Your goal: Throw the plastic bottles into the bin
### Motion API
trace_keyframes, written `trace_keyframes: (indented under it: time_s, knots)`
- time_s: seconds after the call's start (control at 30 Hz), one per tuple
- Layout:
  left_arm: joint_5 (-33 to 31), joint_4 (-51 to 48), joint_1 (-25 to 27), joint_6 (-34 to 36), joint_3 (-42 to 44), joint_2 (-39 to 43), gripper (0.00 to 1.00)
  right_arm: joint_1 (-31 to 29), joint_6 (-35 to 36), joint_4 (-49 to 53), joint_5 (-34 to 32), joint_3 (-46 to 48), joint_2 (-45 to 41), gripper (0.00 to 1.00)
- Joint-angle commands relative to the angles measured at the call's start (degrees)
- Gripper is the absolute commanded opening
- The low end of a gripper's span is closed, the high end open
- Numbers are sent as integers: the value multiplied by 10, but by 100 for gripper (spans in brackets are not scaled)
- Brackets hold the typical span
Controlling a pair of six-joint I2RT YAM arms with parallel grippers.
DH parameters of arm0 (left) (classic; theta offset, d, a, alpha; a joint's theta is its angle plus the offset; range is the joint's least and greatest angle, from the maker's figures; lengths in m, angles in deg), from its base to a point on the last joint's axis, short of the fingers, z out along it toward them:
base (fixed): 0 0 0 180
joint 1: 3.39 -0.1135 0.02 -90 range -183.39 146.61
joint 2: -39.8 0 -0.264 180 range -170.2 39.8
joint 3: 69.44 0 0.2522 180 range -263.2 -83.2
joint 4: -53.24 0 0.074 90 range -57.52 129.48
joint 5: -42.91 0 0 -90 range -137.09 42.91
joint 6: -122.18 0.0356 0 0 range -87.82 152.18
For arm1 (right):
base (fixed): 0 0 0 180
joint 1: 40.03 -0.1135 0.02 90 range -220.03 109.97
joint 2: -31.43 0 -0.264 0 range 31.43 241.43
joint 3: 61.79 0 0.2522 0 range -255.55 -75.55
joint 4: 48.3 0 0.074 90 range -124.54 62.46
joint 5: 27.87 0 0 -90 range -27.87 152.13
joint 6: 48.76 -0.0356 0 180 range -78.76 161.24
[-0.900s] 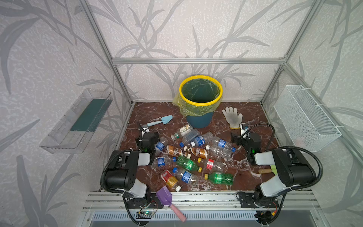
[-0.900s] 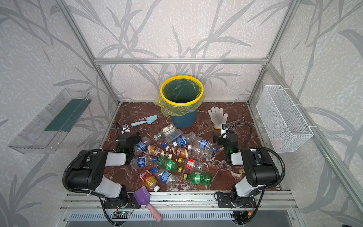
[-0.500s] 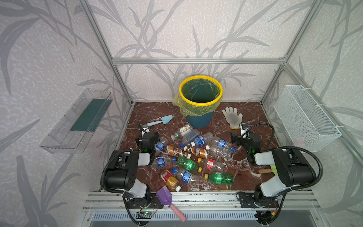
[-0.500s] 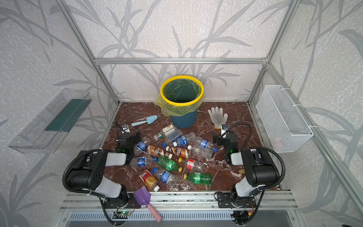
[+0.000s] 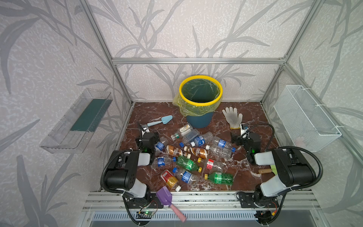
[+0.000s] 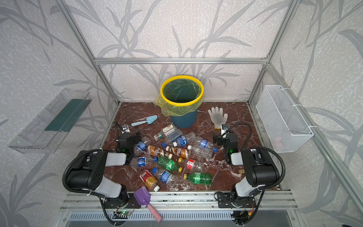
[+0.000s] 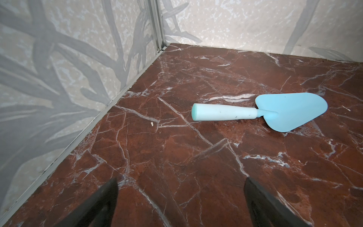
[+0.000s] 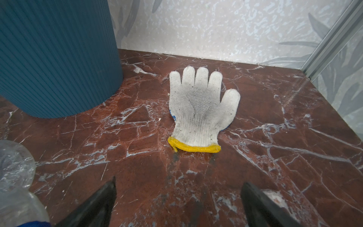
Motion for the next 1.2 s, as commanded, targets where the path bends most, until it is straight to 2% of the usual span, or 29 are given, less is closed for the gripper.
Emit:
trace_keyframes:
  time_s: [0.0, 0.33, 0.43, 0.47, 0.5, 0.6, 0.7, 0.77, 0.8, 0.87, 1.03, 1.17]
  knots:
    - [2, 5, -3, 9, -11, 5, 99, -1, 4, -3, -1, -11, -2, 99]
    - [11, 0, -8, 6, -13, 6, 99, 6, -4, -3, 7, -12, -1, 99]
    - [-3, 16, -7, 10, -9, 22, 96, 5, -4, -7, 4, 3, -34, 91]
    - [-11, -26, -6, 11, -22, 52, 96, 5, -8, 33, -13, 0, -72, 90]
    - [-19, -151, -6, -1, -59, 97, 96, 4, -23, 108, -40, -17, -122, 90]
    - [-68, -410, -10, -84, -188, 168, 97, 8, -120, 402, -105, -134, -220, 87]
    - [-55, -569, -9, -144, -292, 203, 90, 7, -190, 575, -86, -238, -241, 85]
    - [-35, -685, -9, -190, -360, 219, 88, 5, -193, 648, -69, -288, -244, 85]
    - [-11, -738, -9, -204, -389, 227, 87, 0, -275, 686, -37, -303, -243, 77]
    - [47, -818, -8, -221, -424, 246, 83, -22, -321, 765, -18, -336, -243, 74]
    - [198, -933, -3, -259, -402, 332, 79, -151, -374, 944, -48, -376, -269, 70]
    - [250, -1012, 12, -311, -354, 406, 77, -274, -397, 1032, -103, -362, -322, 68]
